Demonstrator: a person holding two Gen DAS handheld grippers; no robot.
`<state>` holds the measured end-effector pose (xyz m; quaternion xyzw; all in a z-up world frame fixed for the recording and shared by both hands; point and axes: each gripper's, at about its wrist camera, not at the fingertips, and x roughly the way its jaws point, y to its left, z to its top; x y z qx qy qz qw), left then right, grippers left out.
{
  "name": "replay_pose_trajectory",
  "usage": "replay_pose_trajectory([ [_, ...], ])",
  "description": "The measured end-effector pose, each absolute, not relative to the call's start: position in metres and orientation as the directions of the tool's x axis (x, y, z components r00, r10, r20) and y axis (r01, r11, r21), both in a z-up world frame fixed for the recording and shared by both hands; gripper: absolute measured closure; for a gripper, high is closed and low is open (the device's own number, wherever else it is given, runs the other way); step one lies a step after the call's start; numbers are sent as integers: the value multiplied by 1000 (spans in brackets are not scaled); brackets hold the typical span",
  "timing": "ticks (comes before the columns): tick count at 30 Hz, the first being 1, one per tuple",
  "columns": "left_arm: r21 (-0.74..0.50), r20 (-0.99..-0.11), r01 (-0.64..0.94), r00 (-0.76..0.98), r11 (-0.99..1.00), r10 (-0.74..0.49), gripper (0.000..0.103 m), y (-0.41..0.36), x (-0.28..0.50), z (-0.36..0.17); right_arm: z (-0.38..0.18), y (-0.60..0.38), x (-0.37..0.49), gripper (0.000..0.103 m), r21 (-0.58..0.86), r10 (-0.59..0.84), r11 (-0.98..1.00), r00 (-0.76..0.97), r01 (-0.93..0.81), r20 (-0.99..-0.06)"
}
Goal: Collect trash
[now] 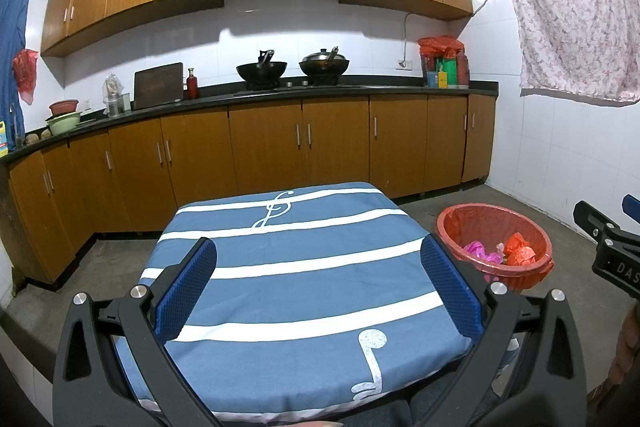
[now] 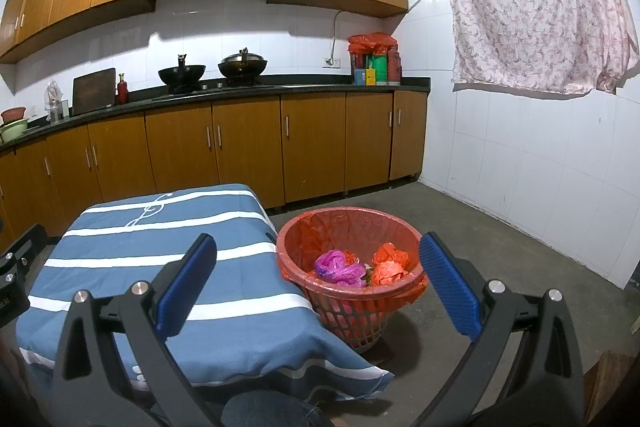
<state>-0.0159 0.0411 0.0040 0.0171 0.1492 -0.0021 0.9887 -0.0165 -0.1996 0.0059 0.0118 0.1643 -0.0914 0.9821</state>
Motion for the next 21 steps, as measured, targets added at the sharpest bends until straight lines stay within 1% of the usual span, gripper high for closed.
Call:
replay_pose_trajectory([
  [21,34,-296,9,955,999,1,2,38,-17,4,6,-200,-17,4,-6,-176,983,929,184,-325],
])
